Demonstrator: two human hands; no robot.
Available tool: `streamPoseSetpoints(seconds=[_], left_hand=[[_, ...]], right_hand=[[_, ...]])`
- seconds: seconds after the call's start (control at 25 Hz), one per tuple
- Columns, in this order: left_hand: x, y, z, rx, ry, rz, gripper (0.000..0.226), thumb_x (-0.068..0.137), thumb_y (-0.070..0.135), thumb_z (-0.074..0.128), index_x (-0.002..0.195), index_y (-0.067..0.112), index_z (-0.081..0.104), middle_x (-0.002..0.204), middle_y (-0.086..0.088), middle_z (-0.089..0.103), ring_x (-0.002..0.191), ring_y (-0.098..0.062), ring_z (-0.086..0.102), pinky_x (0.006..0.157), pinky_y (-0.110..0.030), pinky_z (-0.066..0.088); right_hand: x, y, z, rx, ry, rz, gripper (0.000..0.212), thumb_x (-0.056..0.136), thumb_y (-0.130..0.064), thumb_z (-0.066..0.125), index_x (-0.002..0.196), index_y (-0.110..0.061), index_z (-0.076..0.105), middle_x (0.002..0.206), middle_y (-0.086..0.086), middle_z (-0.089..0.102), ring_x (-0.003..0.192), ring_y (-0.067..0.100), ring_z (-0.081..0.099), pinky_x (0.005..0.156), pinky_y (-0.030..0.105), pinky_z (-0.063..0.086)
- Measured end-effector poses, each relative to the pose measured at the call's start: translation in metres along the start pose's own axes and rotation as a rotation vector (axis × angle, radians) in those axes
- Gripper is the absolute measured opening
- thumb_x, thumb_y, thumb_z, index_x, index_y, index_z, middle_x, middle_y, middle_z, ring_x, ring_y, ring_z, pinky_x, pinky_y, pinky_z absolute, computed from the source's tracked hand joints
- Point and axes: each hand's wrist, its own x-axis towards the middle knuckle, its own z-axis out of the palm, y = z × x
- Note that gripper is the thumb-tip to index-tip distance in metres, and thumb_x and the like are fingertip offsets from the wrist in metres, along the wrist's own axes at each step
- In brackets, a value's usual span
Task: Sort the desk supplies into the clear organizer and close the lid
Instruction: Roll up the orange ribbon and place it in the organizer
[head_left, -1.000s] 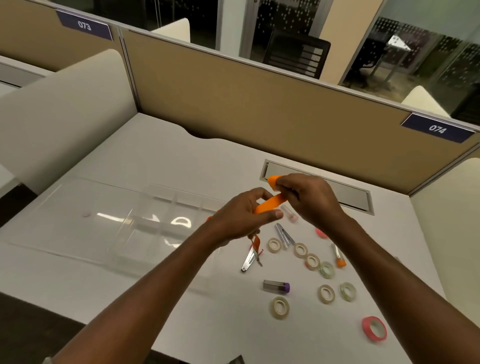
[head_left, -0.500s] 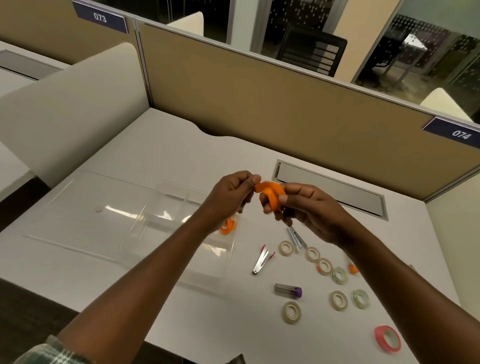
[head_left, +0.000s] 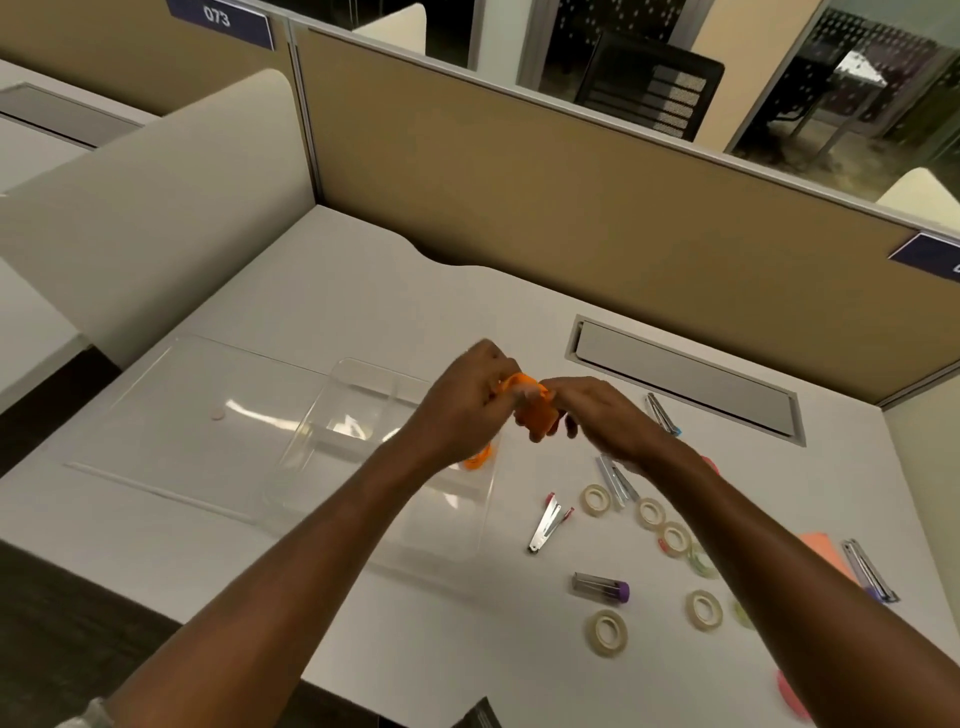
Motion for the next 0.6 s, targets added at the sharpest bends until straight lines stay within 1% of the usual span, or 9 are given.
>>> streamPoseSetpoints(seconds=[0.08, 0.16, 0.24, 0.28, 0.36, 0.4, 0.48, 0.52, 0.6], left_hand=[[0.005, -0.011, -0.003, -0.181, 0.072, -0.113, 0.023, 0.101, 0.029, 0.049, 0.093, 0.01, 0.06, 0.095, -0.006, 0.06, 0.085, -0.015, 0.059, 0.071, -0.023, 0.051], [0.004, -0.018, 0.005, -0.443, 0.12, -0.242, 0.028, 0.102, 0.031, 0.045, 0.087, 0.011, 0.057, 0.083, -0.007, 0.062, 0.075, -0.012, 0.062, 0.061, -0.021, 0.053], [-0.001, -0.025, 0.023, -0.581, 0.212, -0.368, 0.028, 0.102, 0.029, 0.046, 0.082, 0.012, 0.054, 0.073, -0.008, 0.059, 0.065, -0.017, 0.059, 0.05, -0.026, 0.051], [-0.004, -0.028, 0.034, -0.604, 0.262, -0.44, 0.026, 0.102, 0.027, 0.046, 0.083, 0.011, 0.055, 0.073, -0.011, 0.06, 0.065, -0.021, 0.058, 0.049, -0.032, 0.052], [-0.008, -0.034, 0.052, -0.585, 0.361, -0.562, 0.018, 0.099, 0.024, 0.048, 0.088, 0.014, 0.059, 0.082, -0.015, 0.064, 0.07, -0.023, 0.06, 0.059, -0.044, 0.056], [-0.009, -0.037, 0.057, -0.578, 0.409, -0.594, 0.015, 0.097, 0.022, 0.049, 0.088, 0.017, 0.06, 0.083, -0.013, 0.065, 0.07, -0.021, 0.061, 0.057, -0.043, 0.055], [-0.009, -0.041, 0.062, -0.578, 0.496, -0.605, 0.016, 0.096, 0.023, 0.047, 0.086, 0.026, 0.059, 0.08, -0.004, 0.066, 0.065, -0.014, 0.062, 0.048, -0.025, 0.05], [-0.008, -0.042, 0.063, -0.581, 0.527, -0.598, 0.019, 0.097, 0.026, 0.045, 0.085, 0.029, 0.059, 0.079, 0.001, 0.066, 0.065, -0.012, 0.062, 0.048, -0.02, 0.049], [-0.006, -0.045, 0.068, -0.602, 0.561, -0.598, 0.025, 0.1, 0.036, 0.04, 0.085, 0.033, 0.061, 0.081, 0.007, 0.066, 0.073, -0.01, 0.064, 0.058, -0.023, 0.053]], right_hand=[[0.002, 0.0, 0.005, 0.346, -0.019, 0.06, 0.046, 0.091, -0.036, 0.038, 0.104, -0.001, 0.064, 0.097, 0.021, 0.068, 0.079, 0.028, 0.058, 0.073, 0.036, 0.047], [0.005, -0.003, 0.017, 0.671, -0.073, 0.052, 0.04, 0.089, -0.032, 0.042, 0.104, -0.001, 0.063, 0.088, 0.021, 0.064, 0.074, 0.025, 0.057, 0.07, 0.036, 0.047], [0.009, -0.009, 0.031, 0.901, -0.061, 0.037, 0.03, 0.091, -0.03, 0.045, 0.098, -0.011, 0.067, 0.078, 0.015, 0.062, 0.068, 0.02, 0.058, 0.064, 0.031, 0.048], [0.012, -0.01, 0.039, 0.961, -0.013, 0.042, 0.026, 0.093, -0.03, 0.047, 0.094, -0.016, 0.069, 0.077, 0.011, 0.062, 0.067, 0.018, 0.059, 0.061, 0.028, 0.049], [0.019, -0.008, 0.055, 0.997, 0.105, 0.083, 0.021, 0.098, -0.03, 0.051, 0.096, -0.021, 0.07, 0.083, 0.006, 0.065, 0.073, 0.015, 0.063, 0.063, 0.025, 0.053], [0.022, -0.005, 0.062, 1.004, 0.15, 0.115, 0.018, 0.1, -0.029, 0.053, 0.101, -0.019, 0.068, 0.087, 0.005, 0.067, 0.077, 0.015, 0.065, 0.066, 0.025, 0.055], [0.03, -0.001, 0.072, 1.016, 0.243, 0.193, 0.019, 0.099, -0.028, 0.056, 0.109, -0.014, 0.065, 0.094, 0.005, 0.072, 0.082, 0.015, 0.069, 0.071, 0.025, 0.057], [0.035, 0.0, 0.076, 1.013, 0.293, 0.235, 0.019, 0.098, -0.027, 0.058, 0.11, -0.013, 0.064, 0.097, 0.005, 0.073, 0.084, 0.016, 0.071, 0.071, 0.025, 0.057], [0.045, 0.003, 0.085, 1.008, 0.384, 0.321, 0.018, 0.096, -0.025, 0.062, 0.109, -0.013, 0.065, 0.1, 0.007, 0.073, 0.088, 0.018, 0.072, 0.073, 0.026, 0.057]])
